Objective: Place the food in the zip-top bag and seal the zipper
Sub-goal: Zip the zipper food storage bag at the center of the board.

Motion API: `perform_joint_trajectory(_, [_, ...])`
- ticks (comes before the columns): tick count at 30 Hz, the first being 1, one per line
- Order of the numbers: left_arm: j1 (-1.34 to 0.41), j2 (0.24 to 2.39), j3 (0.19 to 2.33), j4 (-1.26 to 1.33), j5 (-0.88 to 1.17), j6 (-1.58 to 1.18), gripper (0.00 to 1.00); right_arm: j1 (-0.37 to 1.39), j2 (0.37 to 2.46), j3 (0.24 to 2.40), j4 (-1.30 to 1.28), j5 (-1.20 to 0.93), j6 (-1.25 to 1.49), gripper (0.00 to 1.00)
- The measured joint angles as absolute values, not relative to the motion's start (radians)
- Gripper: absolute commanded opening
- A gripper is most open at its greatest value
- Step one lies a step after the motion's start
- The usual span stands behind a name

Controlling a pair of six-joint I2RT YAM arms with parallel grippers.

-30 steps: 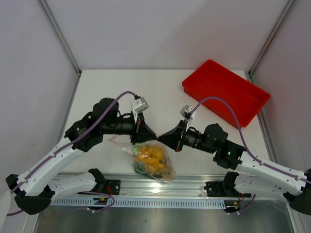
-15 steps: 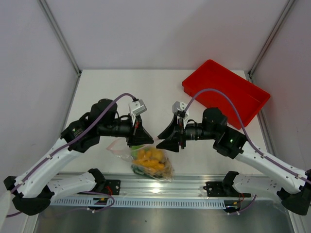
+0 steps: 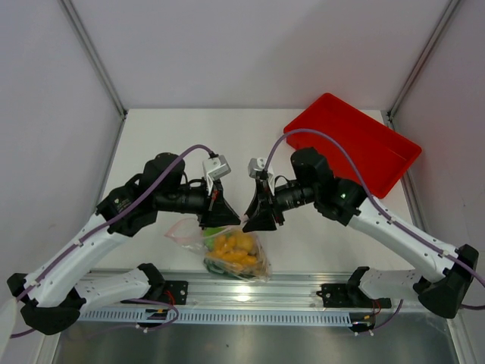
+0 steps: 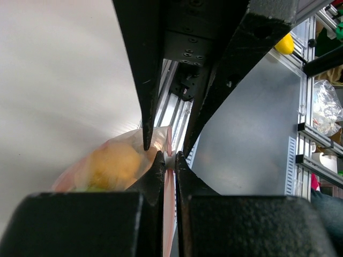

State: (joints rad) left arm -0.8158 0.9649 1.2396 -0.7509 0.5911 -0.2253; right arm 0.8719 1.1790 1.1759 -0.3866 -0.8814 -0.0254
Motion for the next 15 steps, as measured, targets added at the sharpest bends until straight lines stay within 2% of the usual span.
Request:
perform_joint_trajectory(5, [-0.816, 0.974, 1.240, -0.751, 0.605, -0.224, 0.01, 0.868, 1.248, 1.250, -0.447, -0.934, -0.077, 0.28])
perform_joint_trajectory(9, [-0.815, 0.978, 1.240, -0.754, 0.606, -0.215, 0.01, 0.868, 1.281, 1.288, -0.497, -0.969, -0.108, 0.10])
perform_joint_trajectory(15, [-0.816, 0.979, 1.241, -0.768, 0.606, -0.207, 0.00, 0.869, 1.317, 1.306, -0.547, -0.993, -0.130, 0.00])
